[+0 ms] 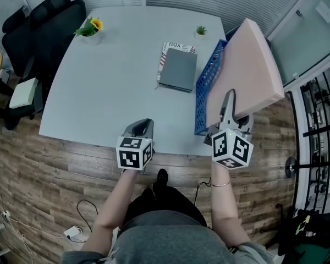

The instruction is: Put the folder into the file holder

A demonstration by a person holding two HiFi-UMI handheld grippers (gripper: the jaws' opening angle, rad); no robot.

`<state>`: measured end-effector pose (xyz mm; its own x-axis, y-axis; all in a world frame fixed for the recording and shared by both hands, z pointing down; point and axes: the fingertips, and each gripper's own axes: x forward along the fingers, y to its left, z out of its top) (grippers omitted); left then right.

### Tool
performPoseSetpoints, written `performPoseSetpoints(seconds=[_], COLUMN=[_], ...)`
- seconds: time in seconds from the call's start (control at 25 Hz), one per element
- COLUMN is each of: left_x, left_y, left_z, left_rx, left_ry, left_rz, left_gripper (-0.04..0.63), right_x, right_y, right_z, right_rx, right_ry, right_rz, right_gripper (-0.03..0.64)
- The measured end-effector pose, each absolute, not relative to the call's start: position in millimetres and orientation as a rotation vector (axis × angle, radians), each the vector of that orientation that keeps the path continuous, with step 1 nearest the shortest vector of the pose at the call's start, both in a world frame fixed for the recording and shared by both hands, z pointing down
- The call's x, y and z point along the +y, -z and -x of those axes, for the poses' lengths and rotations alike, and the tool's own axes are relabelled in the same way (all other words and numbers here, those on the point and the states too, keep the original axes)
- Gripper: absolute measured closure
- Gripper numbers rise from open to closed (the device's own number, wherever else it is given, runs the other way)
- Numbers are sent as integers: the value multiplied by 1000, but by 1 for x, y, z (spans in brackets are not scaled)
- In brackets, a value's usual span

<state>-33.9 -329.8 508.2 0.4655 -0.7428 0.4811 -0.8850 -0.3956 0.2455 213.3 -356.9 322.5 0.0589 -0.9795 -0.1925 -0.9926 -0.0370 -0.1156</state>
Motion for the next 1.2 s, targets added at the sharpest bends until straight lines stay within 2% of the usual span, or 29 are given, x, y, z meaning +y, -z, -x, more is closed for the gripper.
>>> performPoseSetpoints(seconds=[1.2], left_x=[-325], left_y=[-516], left_z=[27], left_rx=[-1323], left_ry=[-430], left_rz=[-2253], left_gripper=[565], right_x=[-354], right_y=[-405], right_z=[-201], right_rx=[2164], right_ry=[59], right_rz=[2237], right_gripper=[439])
